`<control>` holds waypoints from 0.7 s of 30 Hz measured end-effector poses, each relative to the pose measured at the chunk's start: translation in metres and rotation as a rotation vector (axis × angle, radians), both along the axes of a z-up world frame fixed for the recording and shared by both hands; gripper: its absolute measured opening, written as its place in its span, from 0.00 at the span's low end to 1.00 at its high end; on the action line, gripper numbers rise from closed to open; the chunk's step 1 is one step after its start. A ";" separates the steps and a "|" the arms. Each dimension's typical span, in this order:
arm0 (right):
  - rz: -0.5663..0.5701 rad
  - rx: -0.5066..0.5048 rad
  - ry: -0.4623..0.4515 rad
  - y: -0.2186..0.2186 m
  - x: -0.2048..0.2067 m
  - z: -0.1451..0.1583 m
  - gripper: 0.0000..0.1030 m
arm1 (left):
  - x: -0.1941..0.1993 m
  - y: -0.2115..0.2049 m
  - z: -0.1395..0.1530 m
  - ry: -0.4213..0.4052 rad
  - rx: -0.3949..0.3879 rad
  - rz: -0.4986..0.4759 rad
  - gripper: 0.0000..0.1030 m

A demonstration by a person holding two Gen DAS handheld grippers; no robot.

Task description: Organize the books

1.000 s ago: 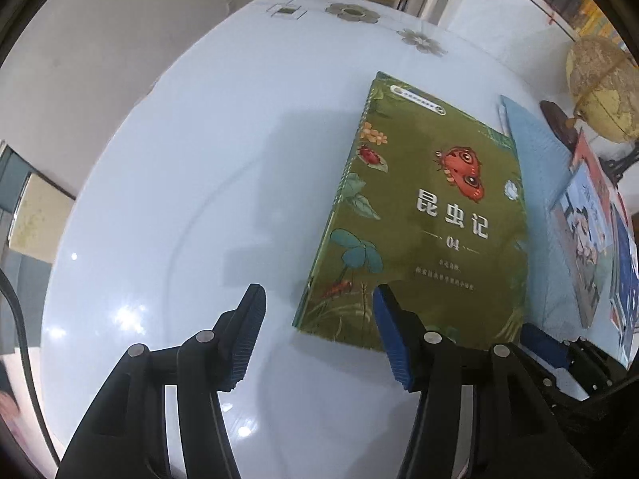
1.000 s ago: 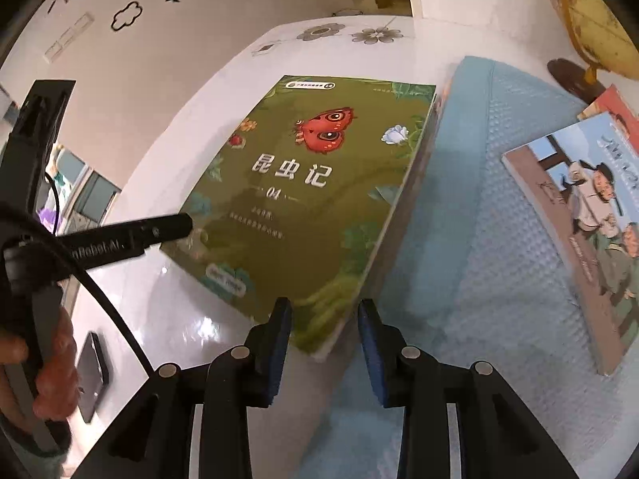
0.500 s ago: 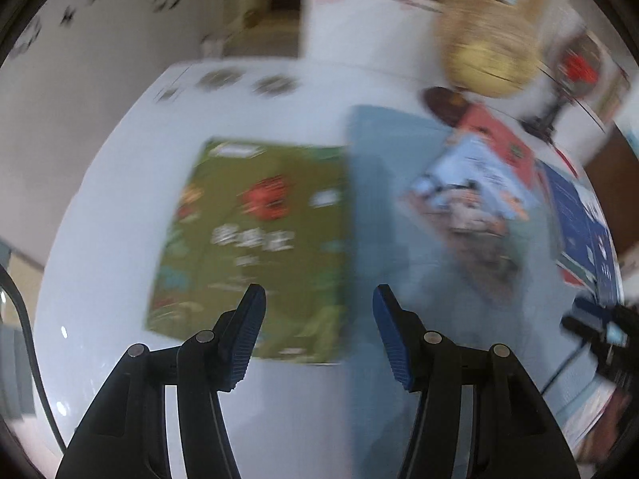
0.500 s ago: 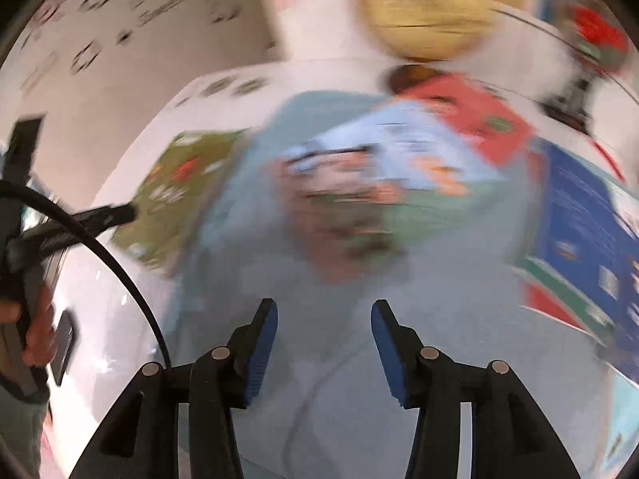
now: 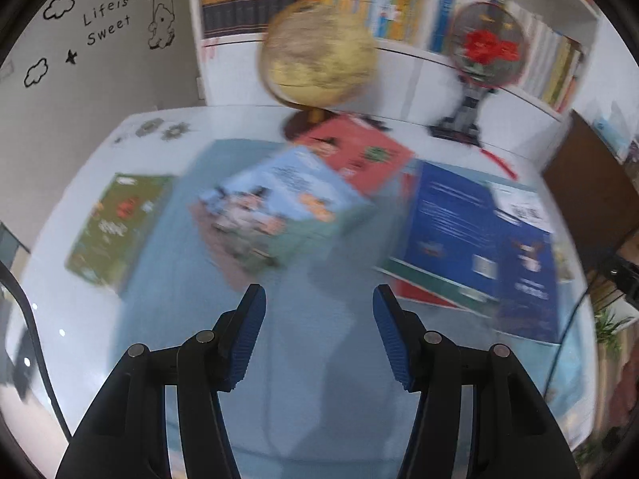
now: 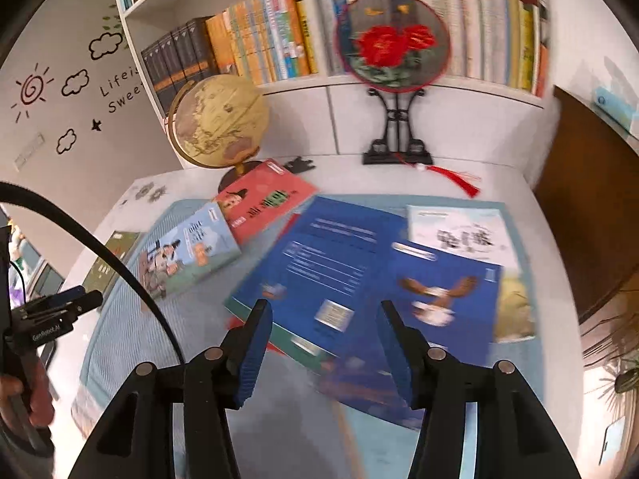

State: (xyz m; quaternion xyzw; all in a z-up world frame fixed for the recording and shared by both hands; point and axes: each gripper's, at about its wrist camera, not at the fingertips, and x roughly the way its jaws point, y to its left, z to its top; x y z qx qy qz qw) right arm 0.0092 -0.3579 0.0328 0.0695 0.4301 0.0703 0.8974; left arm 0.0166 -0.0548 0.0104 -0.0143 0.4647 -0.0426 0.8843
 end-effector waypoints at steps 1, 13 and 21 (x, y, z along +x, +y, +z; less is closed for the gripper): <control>0.008 0.015 0.005 -0.009 -0.006 0.000 0.51 | -0.013 -0.019 0.001 0.007 0.001 -0.010 0.52; -0.061 0.082 0.175 -0.072 -0.085 -0.028 0.52 | -0.134 -0.134 0.036 -0.075 0.120 -0.162 0.68; -0.079 -0.050 0.353 -0.074 -0.126 -0.057 0.52 | -0.237 -0.119 0.048 -0.160 0.177 -0.053 0.68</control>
